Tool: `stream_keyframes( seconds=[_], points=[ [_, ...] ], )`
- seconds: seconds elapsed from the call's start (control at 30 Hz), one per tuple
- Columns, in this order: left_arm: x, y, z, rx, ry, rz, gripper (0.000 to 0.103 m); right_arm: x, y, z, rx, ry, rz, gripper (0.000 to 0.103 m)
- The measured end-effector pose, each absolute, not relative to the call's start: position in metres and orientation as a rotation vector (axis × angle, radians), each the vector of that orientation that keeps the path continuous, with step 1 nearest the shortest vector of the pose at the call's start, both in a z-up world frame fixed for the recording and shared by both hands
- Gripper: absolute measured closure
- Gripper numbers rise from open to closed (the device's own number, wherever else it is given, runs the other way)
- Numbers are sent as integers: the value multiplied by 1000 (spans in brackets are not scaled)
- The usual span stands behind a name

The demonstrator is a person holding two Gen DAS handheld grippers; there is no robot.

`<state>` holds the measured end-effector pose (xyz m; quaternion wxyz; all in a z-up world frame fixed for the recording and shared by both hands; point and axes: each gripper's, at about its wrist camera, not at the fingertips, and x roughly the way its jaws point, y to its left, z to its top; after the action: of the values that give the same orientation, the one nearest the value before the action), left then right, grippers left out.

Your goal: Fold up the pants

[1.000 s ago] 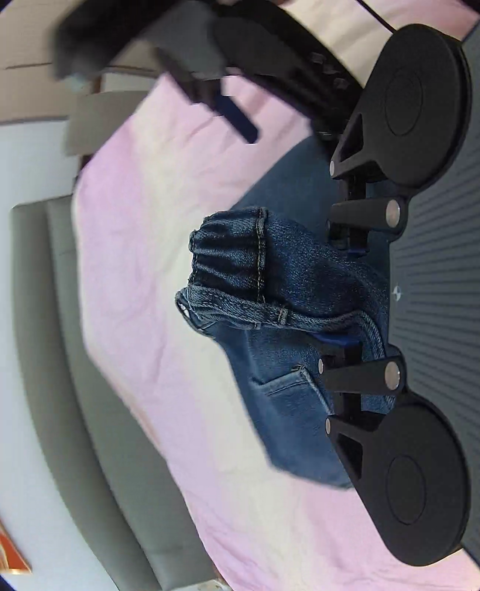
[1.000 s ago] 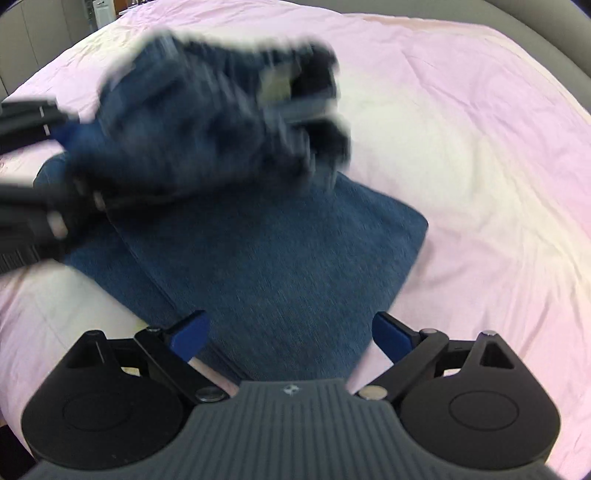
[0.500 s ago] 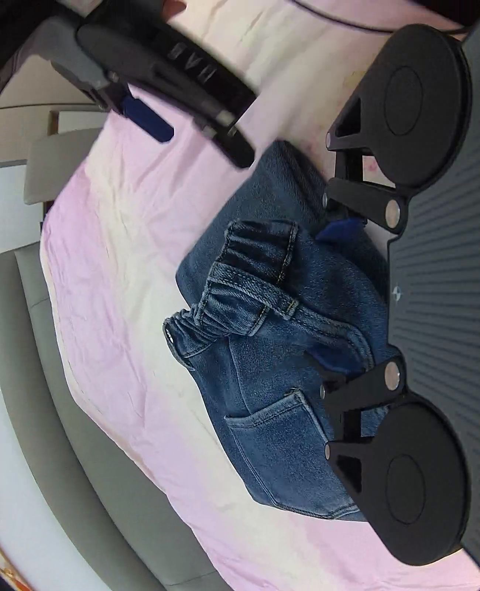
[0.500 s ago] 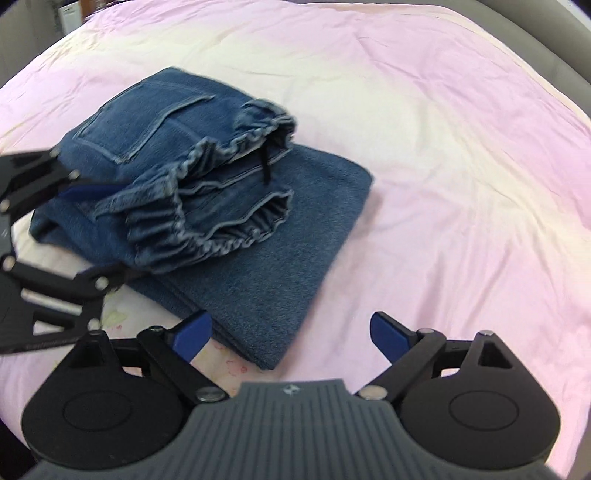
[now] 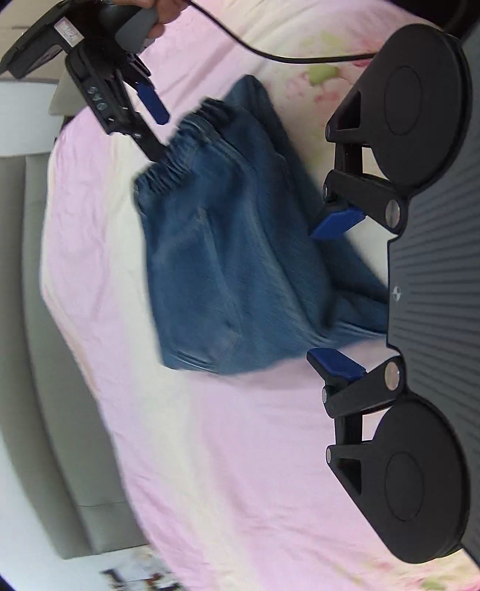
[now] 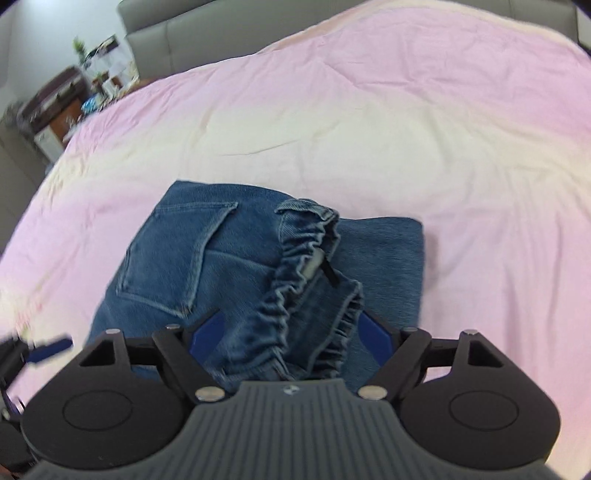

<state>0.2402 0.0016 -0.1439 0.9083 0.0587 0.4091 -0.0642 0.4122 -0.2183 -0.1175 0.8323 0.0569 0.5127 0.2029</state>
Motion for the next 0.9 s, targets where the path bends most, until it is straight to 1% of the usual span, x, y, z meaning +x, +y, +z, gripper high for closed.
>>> stream_keyframes(
  seconds=[0.1,0.13,0.23,0.27,0.3,0.37,0.4,0.43,0.47,0.5,0.57,0.63,0.8,0.9],
  points=[
    [240,23,-170,36,923,-115,24,423,-209,-135,131,1117,390,36],
    [237,27,-175,22,925,-116,24,425,-207,-139,137,1128,385,38],
    [245,28,-181,20,909,-117,24,428,-203,-152,177,1152,389,47],
    [250,28,-185,3,913,-115,25,428,-200,-157,189,1158,388,53],
    [254,29,-188,-22,920,-121,26,428,-196,-160,201,1167,392,63],
    [260,29,-194,-47,920,-113,37,426,-190,-162,197,1165,393,75],
    [261,30,-197,-45,920,-75,47,423,-184,-158,167,1149,387,77],
    [263,34,-198,-64,925,-65,60,419,-181,-151,137,1125,394,79],
    [261,40,-197,-106,927,-75,68,415,-178,-143,105,1098,408,84],
    [259,45,-195,-132,925,-67,71,410,-176,-134,85,1072,420,90],
    [255,53,-191,-159,922,-64,77,404,-182,-121,87,1043,427,91],
    [251,58,-188,-190,924,-54,79,398,-194,-117,117,1045,413,92],
    [247,60,-186,-183,947,-21,80,386,-220,-141,197,1123,376,95],
    [243,72,-184,-265,962,-13,80,378,-226,-160,213,1138,370,96]
  ],
)
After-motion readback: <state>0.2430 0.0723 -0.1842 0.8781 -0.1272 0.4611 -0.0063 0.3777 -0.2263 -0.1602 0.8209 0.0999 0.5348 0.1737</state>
